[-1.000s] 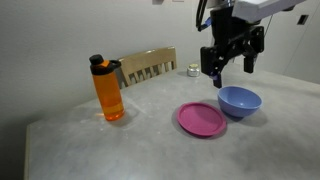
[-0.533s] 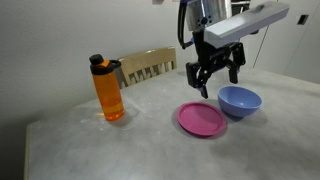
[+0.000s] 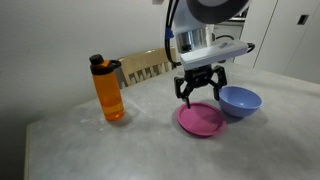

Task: Place the pink plate on the blue bowl

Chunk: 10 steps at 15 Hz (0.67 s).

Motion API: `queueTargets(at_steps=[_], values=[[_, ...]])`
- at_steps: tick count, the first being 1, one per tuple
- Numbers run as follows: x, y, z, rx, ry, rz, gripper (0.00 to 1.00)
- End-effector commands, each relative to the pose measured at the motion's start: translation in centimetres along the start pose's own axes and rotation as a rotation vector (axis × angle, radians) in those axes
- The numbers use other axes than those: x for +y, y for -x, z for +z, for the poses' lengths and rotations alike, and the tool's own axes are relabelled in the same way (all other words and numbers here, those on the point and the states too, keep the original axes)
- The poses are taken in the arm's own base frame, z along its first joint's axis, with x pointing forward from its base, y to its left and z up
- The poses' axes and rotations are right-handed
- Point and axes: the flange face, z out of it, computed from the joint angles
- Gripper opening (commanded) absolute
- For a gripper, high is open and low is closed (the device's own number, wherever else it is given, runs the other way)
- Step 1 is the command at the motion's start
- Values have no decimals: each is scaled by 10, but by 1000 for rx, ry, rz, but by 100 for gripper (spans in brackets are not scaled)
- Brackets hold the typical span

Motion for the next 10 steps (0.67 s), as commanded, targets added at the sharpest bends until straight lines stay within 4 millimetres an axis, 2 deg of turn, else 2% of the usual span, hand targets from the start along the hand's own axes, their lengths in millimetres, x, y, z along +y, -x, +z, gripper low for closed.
queueTargets(at_steps=[1, 6, 10], values=[[-3, -26, 18, -35, -62, 86, 100], [3, -51, 19, 4, -68, 229, 100], [-3, -66, 15, 28, -99, 373, 100]])
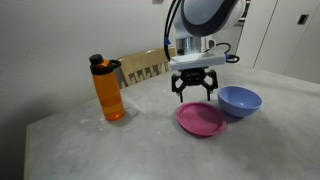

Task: Place the pink plate on the blue bowl

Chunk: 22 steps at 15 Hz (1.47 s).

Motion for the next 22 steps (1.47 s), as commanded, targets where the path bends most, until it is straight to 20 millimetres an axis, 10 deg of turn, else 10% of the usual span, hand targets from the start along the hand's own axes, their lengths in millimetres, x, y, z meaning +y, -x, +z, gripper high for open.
queueTargets(at_steps=[1, 7, 22], values=[[-17, -10, 2, 7, -31, 91, 100], [-16, 9, 0, 0, -14, -95, 100], [-39, -46, 51, -51, -42, 730, 100]])
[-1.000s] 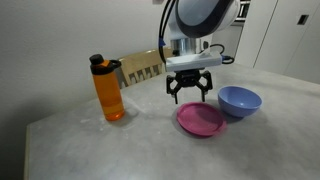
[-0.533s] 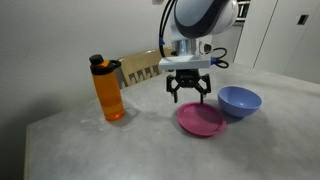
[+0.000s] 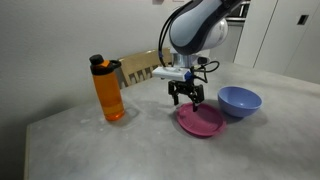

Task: Place the pink plate on the blue bowl

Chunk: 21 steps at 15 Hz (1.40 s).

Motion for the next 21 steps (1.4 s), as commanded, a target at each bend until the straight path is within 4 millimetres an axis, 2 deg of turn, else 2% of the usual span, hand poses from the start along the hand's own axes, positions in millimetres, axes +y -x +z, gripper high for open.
queueTargets(at_steps=[1, 7, 8, 9, 10, 11, 18, 20, 21], values=[[-16, -1, 6, 21, -19, 130, 100], [-24, -7, 14, 88, 3, 297, 100], [-24, -7, 15, 95, 8, 314, 97], [-24, -8, 14, 102, 10, 325, 73], [-25, -8, 14, 107, 13, 335, 72], [-26, -8, 13, 112, 11, 342, 68], [-32, -6, 7, 131, 9, 354, 19], [-33, -4, 7, 107, 17, 320, 3], [-34, -1, 7, 65, 16, 269, 1]])
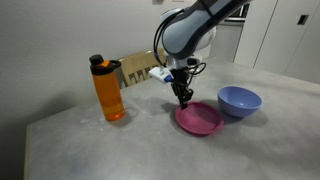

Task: Place the pink plate on the blue bowl

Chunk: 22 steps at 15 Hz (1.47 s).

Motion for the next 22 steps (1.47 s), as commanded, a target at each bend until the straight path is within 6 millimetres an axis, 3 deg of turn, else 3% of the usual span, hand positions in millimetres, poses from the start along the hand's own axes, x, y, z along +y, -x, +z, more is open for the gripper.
queueTargets(at_steps=[1, 5, 9, 15, 22], values=[[-6, 7, 4, -74, 27, -122, 0], [-1, 14, -6, -159, 67, -322, 3], [6, 6, -22, -208, 160, -506, 3], [23, -16, -61, -248, 419, -716, 3], [39, -12, -105, -234, 589, -823, 3]])
